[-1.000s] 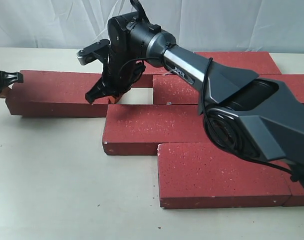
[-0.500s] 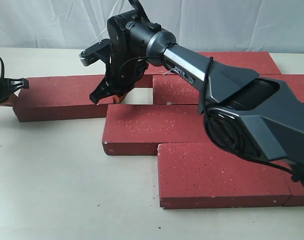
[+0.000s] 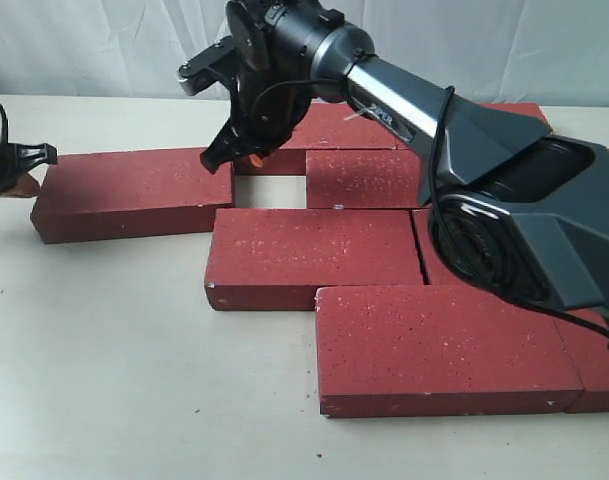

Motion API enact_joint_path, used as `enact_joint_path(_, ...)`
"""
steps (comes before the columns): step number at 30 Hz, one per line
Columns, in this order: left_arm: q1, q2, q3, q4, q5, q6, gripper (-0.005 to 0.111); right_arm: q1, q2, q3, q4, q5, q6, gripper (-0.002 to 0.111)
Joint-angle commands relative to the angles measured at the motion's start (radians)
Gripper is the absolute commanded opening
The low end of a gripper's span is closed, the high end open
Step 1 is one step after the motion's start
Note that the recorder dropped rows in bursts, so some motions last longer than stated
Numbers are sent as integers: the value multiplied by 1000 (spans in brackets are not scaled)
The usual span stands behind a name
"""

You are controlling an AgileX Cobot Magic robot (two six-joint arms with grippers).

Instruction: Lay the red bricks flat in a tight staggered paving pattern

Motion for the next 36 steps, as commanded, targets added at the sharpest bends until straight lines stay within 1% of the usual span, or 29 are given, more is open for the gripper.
enact_joint_path(1,-2,1,-45,-32,-53,22,0,-47,-4,0,86,-33,27,-1)
enact_joint_path(5,-2,1,-63,-28,-61,26,0,-52,3,0,208,-150,27,-1)
enact_joint_path(7,-2,1,-68,-30,-64,26,0,-50,14,0,262,-244,27,-1)
enact_joint_path(8,-2,1,-69,-32,-60,26,0,-41,26,0,335,-324,-12,-1)
enact_joint_path(10,-2,1,-76,-71,-35,31,0,-32,46,0,353,-418,-28,-1)
enact_joint_path(11,-2,1,-83,-86,-30,40,0,-31,51,0,340,-428,-13,-1)
enact_joint_path(12,-12,1,-118,-108,10,100,0,-31,55,0,316,-401,-2,-1)
enact_joint_path(15,-51,9,-197,-108,85,120,0,-31,46,-4,262,-285,-2,-1)
enact_joint_path(16,-64,19,-226,-101,108,103,0,-31,38,-4,253,-237,-2,-1)
enact_joint_path(18,-145,117,-384,-9,185,-15,0,-31,23,-4,222,-147,1,-1)
enact_joint_path(19,-168,146,-418,15,192,-31,0,-31,16,-4,205,-136,10,-1)
enact_joint_path(20,-207,192,-472,29,198,-46,0,-31,-16,-4,162,-130,22,-1)
enact_joint_path(23,-257,268,-550,29,213,-55,0,-35,-77,-4,51,-103,57,-1)
enact_joint_path(24,-275,294,-580,29,227,-55,0,-45,-97,0,53,-86,57,-1)
enact_joint_path(26,-293,310,-598,29,231,-55,0,-55,-114,25,89,-84,57,-1)
enact_joint_path(28,-303,323,-612,29,234,-57,0,-54,-139,90,101,-109,51,-1)
enact_joint_path(30,-309,333,-627,25,234,-57,0,-49,-183,197,101,-175,51,-1)
enact_joint_path(31,-314,339,-632,13,232,-57,0,-42,-242,320,95,-258,54,-1)
enact_joint_path(35,-322,339,-636,13,230,-57,0,-42,-413,623,76,-452,65,-1)
enact_joint_path(36,-330,339,-634,13,224,-57,0,-42,-489,775,51,-504,65,-1)
